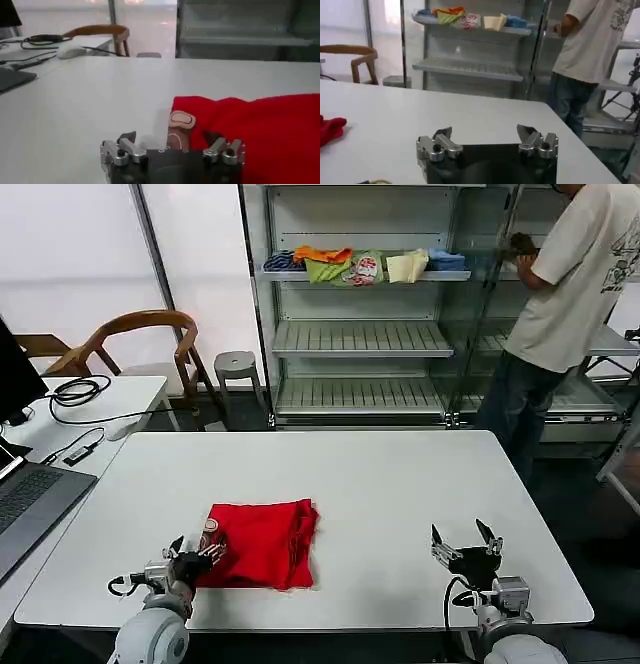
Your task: Fold and organize the clothes.
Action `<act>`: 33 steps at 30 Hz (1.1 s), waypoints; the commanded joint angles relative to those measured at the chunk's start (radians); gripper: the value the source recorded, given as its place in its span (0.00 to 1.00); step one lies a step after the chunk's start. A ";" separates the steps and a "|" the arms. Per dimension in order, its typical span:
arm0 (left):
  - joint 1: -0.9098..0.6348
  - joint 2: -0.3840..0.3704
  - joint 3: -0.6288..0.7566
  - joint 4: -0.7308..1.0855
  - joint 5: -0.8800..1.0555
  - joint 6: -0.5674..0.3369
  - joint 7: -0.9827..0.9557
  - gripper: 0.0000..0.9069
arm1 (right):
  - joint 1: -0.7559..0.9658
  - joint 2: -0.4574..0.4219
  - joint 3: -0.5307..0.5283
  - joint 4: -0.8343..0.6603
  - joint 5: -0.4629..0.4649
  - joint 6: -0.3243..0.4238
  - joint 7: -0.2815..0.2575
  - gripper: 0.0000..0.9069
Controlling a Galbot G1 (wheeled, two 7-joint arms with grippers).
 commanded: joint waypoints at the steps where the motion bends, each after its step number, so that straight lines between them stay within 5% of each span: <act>1: 0.000 -0.001 -0.002 0.022 -0.004 -0.013 0.015 1.00 | -0.002 0.004 -0.002 0.001 -0.004 0.000 0.000 1.00; 3: -0.002 -0.001 0.000 0.026 -0.005 -0.020 0.016 1.00 | -0.004 0.006 -0.002 0.001 -0.005 0.000 0.000 1.00; 4: -0.003 -0.003 0.002 0.030 -0.009 -0.028 0.018 0.82 | -0.005 0.006 -0.002 0.001 -0.005 0.000 0.000 1.00; 6: -0.003 -0.005 0.004 0.036 -0.021 -0.045 0.024 0.02 | -0.006 0.006 -0.003 0.001 -0.007 0.000 0.000 1.00; 28: -0.003 -0.011 0.006 0.035 -0.041 -0.080 0.103 0.02 | -0.006 0.013 -0.012 0.005 -0.016 -0.004 0.001 1.00; 33: -0.033 0.074 -0.028 -0.028 -0.088 -0.027 0.140 0.01 | -0.002 0.008 -0.014 0.008 -0.016 -0.005 0.001 1.00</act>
